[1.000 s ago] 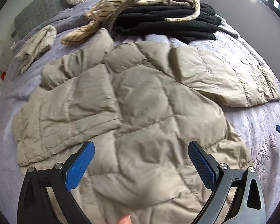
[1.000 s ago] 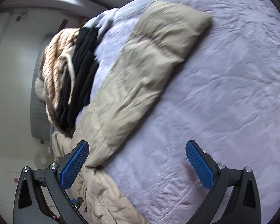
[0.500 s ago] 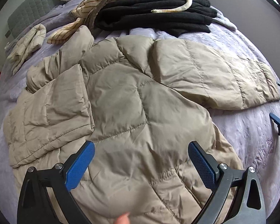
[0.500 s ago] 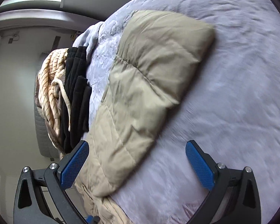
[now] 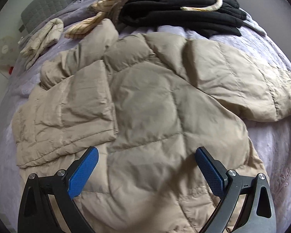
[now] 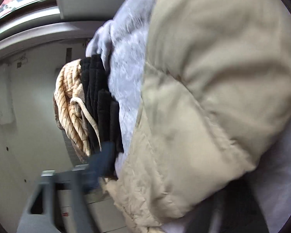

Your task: Fold large clothes

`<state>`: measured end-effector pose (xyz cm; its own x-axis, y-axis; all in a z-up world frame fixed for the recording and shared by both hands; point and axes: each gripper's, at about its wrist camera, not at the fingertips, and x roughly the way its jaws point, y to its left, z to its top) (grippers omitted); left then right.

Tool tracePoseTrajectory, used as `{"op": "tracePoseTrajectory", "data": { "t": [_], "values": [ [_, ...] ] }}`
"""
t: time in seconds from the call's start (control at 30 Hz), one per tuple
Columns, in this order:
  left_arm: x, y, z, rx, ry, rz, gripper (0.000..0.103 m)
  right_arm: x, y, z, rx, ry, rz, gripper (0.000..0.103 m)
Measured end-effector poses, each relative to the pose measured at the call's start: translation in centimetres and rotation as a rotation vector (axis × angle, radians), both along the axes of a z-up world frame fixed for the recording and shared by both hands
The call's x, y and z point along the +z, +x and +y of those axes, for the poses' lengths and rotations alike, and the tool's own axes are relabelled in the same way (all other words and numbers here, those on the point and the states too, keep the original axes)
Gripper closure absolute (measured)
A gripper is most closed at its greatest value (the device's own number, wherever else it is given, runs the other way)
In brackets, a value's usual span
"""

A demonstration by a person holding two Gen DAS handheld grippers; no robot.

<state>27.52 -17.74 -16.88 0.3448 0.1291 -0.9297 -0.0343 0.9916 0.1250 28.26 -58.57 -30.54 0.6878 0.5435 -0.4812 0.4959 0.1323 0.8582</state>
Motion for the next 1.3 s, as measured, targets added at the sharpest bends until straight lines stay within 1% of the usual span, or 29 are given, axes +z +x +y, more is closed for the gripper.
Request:
{"op": "tracePoseTrajectory", "data": {
  "t": [0.03,0.1,0.17,0.23,0.33,0.4,0.53,0.6,0.63,0.77,0.83,0.9,0.93,1.0,1.07,1.13,1.2,1.3],
  "values": [
    [0.0,0.1,0.2,0.0,0.003,0.0,0.002,-0.1,0.2,0.3,0.009,0.01,0.0,0.083],
    [0.0,0.1,0.7,-0.003,0.013,-0.004,0.002,0.2,0.4,0.9,0.021,0.002,-0.015,0.092],
    [0.2,0.1,1.3,-0.007,0.017,-0.012,0.002,1.1,0.5,1.4,0.022,-0.002,-0.052,0.094],
    [0.3,0.1,2.0,-0.009,0.011,-0.015,0.002,2.8,0.9,2.5,0.045,-0.018,-0.106,0.095],
    [0.4,0.0,3.1,-0.009,0.007,-0.02,0.002,5.2,1.7,4.4,0.097,-0.051,-0.172,0.095],
    [0.6,-0.1,3.9,-0.007,0.005,-0.025,0.002,7.2,2.3,6.6,0.148,-0.076,-0.22,0.095],
    [1.0,-0.6,6.3,0.009,0.0,-0.041,0.002,10.6,3.8,12.0,0.282,-0.159,-0.287,0.095],
    [1.3,-1.0,7.9,0.028,-0.007,-0.049,0.002,12.2,4.8,16.0,0.373,-0.22,-0.319,0.095],
    [1.4,-1.3,8.6,0.037,-0.009,-0.051,0.002,12.6,4.9,17.2,0.4,-0.237,-0.328,0.095],
    [1.5,-2.1,12.0,0.089,-0.009,-0.056,0.002,14.3,6.0,25.9,0.598,-0.382,-0.377,0.095],
    [1.6,-2.7,13.7,0.116,-0.004,-0.062,0.002,14.4,6.0,29.5,0.68,-0.436,-0.389,0.094],
    [1.6,-3.3,15.6,0.146,-0.001,-0.07,0.002,14.0,5.8,34.4,0.793,-0.51,-0.395,0.094],
    [1.6,-3.6,16.6,0.168,0.0,-0.072,0.002,13.7,5.6,35.7,0.827,-0.537,-0.392,0.095],
    [1.5,-4.2,18.1,0.201,-0.002,-0.077,0.002,12.3,4.8,40.1,0.936,-0.632,-0.383,0.095],
    [1.2,-4.8,19.6,0.235,-0.009,-0.074,0.002,10.7,3.8,43.1,1.017,-0.719,-0.363,0.095],
    [0.8,-5.2,20.7,0.257,-0.012,-0.067,0.002,9.0,3.0,45.1,1.076,-0.78,-0.346,0.095],
    [0.3,-5.4,21.4,0.268,-0.014,-0.06,0.002,7.4,2.9,46.0,1.106,-0.806,-0.31,0.095],
    [-0.2,-5.6,22.0,0.275,-0.028,-0.056,0.002,6.0,2.7,45.9,1.104,-0.818,-0.251,0.094]
  ]
}}
